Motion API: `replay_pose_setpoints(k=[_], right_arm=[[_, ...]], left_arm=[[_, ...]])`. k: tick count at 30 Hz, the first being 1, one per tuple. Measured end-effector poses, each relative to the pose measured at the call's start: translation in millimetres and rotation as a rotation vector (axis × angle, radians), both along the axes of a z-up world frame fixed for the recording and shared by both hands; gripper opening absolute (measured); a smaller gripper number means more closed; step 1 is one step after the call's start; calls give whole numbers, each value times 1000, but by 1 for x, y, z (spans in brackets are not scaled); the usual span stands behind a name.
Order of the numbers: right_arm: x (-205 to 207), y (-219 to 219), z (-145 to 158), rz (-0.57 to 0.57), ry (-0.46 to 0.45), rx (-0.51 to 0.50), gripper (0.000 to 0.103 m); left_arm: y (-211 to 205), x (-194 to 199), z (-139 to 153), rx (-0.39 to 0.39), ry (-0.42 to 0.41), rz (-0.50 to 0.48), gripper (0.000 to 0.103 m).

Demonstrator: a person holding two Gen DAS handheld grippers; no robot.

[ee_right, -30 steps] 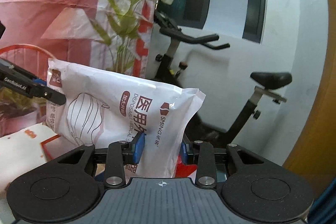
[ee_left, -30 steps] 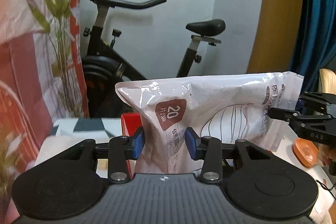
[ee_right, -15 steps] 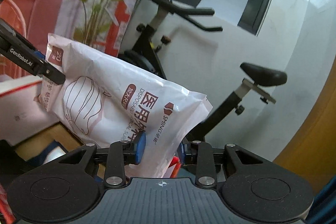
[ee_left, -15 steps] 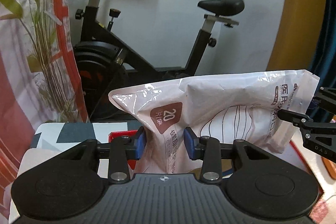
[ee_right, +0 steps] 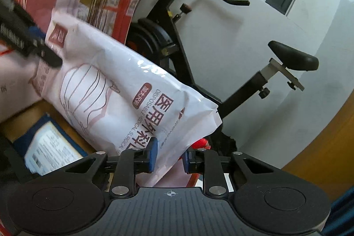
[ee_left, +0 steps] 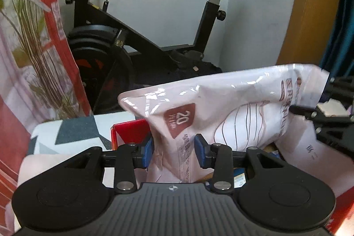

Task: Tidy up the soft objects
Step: 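Lift the white surgical-mask pack and carry it over the red box, then lower the mask pack into the box and open both grippers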

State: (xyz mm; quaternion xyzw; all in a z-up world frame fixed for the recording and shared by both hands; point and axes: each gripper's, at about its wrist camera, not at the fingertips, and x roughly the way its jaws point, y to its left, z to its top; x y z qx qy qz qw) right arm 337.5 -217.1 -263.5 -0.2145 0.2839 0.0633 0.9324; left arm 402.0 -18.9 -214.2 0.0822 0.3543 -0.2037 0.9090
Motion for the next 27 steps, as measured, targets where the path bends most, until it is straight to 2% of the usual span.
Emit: replay_pose_setpoints(k=[2,8,10,11,14,21,24,27], right_arm=[[0,2,-5,-3,9,-10,19],[1,4,-11,-11,18,-15,17],[1,5,-11,-4,21,-22,17],[1,5,-11,-2,28,-25,17],[3,5,-13,5,61,-27,17],[11,5,-14,12,78,-35,17],[13,2,-11,-1,85,-23,21],[12,-2,-7,-21,63,-5,33]], left_arm=[[10,0,6,-34,-8,18,42],[24,-2,23,-52,-51,59,40],[18,-1,22,-28,-52,53,22],[15,0,20,-12,-47,46,20],[3,2,11,14,-32,31,19],[-11,0,5,13,-19,6,19],[-10,-1,5,7,-15,10,19],[-9,-3,6,10,-21,15,20]])
